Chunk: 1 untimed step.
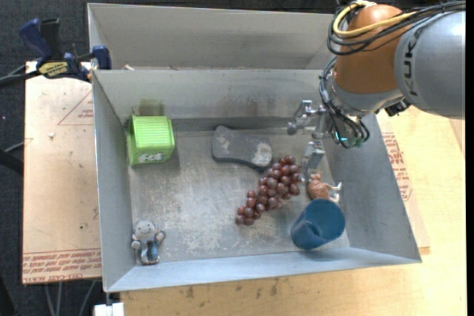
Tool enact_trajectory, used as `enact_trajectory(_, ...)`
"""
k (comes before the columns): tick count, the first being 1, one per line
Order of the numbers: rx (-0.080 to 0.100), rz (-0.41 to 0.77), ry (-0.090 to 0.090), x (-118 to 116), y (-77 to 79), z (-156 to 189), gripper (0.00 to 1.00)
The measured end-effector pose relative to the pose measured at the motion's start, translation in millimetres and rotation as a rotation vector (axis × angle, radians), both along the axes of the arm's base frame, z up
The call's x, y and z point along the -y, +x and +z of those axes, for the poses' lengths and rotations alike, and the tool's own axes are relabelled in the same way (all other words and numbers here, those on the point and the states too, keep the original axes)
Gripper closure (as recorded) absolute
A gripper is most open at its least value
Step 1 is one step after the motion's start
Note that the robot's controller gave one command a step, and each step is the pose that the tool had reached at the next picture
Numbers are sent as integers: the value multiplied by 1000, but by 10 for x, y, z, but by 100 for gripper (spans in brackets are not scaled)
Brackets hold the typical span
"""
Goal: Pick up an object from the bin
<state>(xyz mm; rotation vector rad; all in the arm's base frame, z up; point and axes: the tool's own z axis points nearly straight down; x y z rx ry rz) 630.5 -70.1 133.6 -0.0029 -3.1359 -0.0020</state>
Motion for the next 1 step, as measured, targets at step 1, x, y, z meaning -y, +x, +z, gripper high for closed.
enact_trajectory(1, 8, 1, -1, -1, 20, 47, 0)
